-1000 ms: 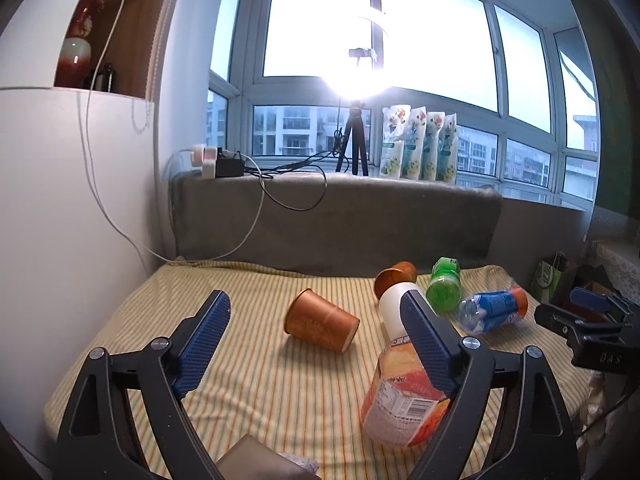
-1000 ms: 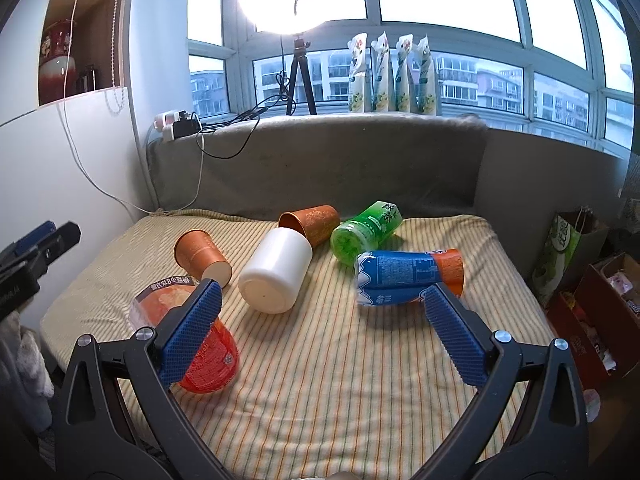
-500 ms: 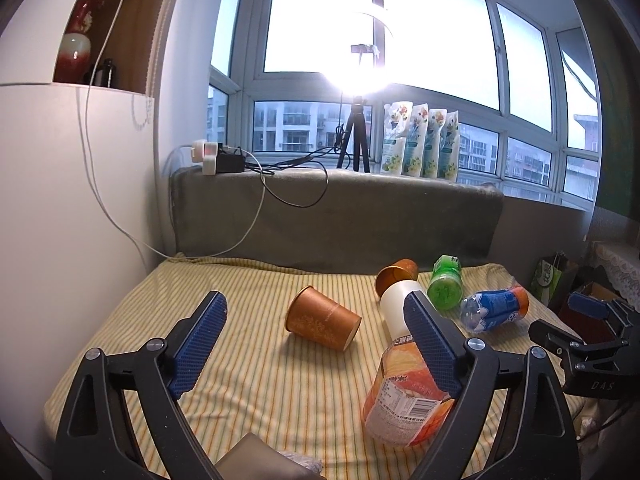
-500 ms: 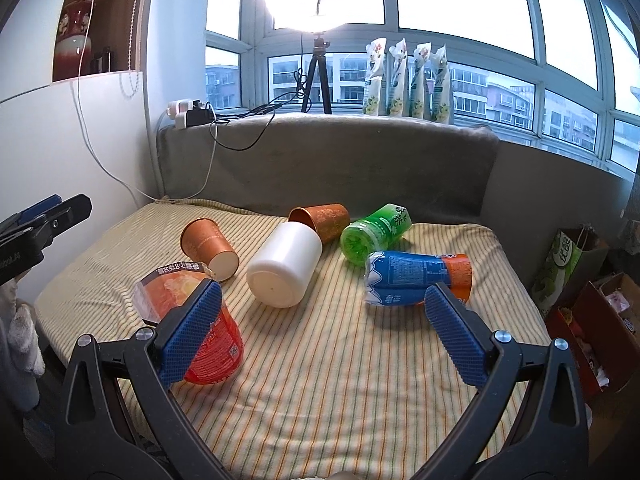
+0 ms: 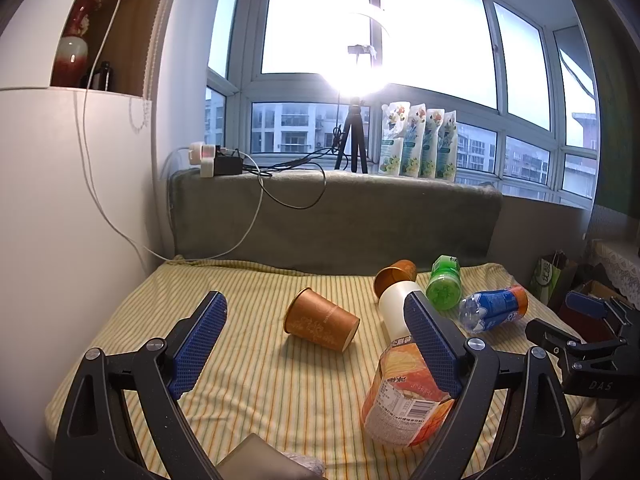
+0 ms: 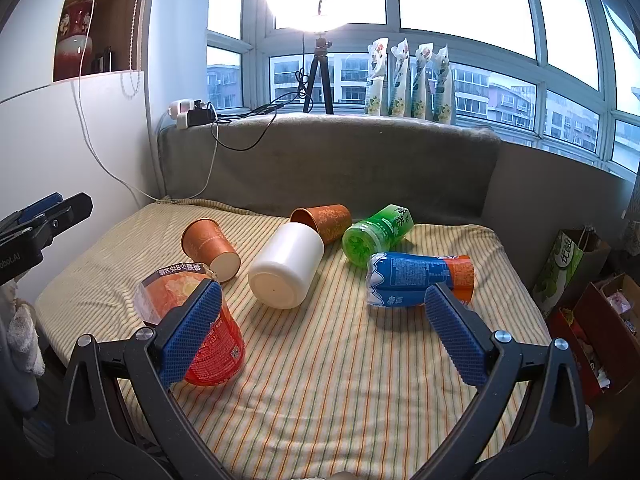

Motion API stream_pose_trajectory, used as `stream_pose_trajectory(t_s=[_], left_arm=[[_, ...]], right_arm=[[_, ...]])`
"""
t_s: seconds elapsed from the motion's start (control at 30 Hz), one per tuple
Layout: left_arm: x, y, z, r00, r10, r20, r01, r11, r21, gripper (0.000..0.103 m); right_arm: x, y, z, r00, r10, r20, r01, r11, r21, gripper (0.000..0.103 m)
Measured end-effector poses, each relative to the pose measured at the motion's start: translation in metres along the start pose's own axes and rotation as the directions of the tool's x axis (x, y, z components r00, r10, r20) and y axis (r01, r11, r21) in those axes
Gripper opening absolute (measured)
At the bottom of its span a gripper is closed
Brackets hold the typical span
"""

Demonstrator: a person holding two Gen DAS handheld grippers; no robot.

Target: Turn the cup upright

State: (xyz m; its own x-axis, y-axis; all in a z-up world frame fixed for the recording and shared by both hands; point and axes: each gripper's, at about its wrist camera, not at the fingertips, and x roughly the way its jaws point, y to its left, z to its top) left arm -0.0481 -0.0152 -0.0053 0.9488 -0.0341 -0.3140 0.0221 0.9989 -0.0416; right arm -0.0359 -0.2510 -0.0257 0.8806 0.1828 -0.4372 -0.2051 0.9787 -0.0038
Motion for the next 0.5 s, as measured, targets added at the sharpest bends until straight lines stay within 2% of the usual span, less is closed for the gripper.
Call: stream_pose_trajectory(t_s=[0.5], left_arm=[[0.0027, -0.0002, -0.0006, 1.000, -0.003, -0.004, 0.003, 1.000, 0.010, 0.090]], right_arm=[[0.0011, -0.0001, -0.0002, 1.000, 0.000, 0.000, 0.000, 1.000, -0.001, 0.103]])
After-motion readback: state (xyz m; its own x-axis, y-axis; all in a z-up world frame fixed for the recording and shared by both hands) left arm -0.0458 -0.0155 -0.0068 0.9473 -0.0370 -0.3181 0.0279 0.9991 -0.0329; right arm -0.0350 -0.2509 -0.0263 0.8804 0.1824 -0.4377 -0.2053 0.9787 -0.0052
